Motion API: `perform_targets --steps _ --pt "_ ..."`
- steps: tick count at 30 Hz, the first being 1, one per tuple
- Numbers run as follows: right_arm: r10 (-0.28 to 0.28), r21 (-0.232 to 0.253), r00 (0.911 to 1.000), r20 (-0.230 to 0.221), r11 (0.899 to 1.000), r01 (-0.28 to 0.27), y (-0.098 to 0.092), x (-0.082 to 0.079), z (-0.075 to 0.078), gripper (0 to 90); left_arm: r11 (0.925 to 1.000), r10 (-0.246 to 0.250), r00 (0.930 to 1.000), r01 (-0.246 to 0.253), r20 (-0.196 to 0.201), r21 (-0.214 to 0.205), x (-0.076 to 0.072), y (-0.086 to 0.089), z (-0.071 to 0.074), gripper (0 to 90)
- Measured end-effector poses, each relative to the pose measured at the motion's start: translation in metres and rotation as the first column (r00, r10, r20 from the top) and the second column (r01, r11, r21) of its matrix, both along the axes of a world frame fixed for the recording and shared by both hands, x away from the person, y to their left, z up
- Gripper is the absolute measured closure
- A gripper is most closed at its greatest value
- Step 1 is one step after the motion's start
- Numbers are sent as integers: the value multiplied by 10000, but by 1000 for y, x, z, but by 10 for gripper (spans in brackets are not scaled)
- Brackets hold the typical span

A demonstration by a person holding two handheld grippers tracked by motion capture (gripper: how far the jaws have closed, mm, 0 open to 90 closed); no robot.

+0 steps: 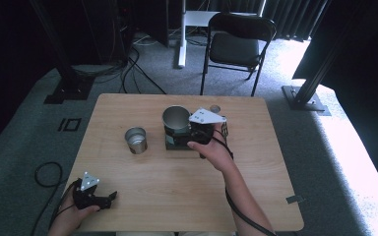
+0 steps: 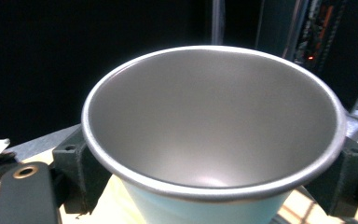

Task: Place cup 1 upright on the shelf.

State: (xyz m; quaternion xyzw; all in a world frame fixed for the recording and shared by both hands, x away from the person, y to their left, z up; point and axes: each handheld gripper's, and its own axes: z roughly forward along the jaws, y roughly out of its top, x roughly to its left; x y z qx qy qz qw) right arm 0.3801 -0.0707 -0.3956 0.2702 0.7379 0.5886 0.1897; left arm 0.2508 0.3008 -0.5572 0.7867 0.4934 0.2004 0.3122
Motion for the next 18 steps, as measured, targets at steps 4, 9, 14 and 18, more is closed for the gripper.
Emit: perform_targets --steps 4,9,14,18 --pt "-592 -110 9982 51 9982 592 -11 7 5 139 10000 1 10000 -1 -1 0 0 0 0 15" --pt "-964 -132 9953 42 9953 964 -22 13 6 139 10000 0 10000 0 -1 -1 0 0 0 15" --pt "-1701 -164 9854 64 9853 1702 -38 23 4 139 10000 6 10000 -6 2 -10 0 0 0 15" --pt "-2327 -312 9726 -22 9721 2325 -46 31 -1 139 10000 10 10000 -10 9 -5 0 0 0 15"
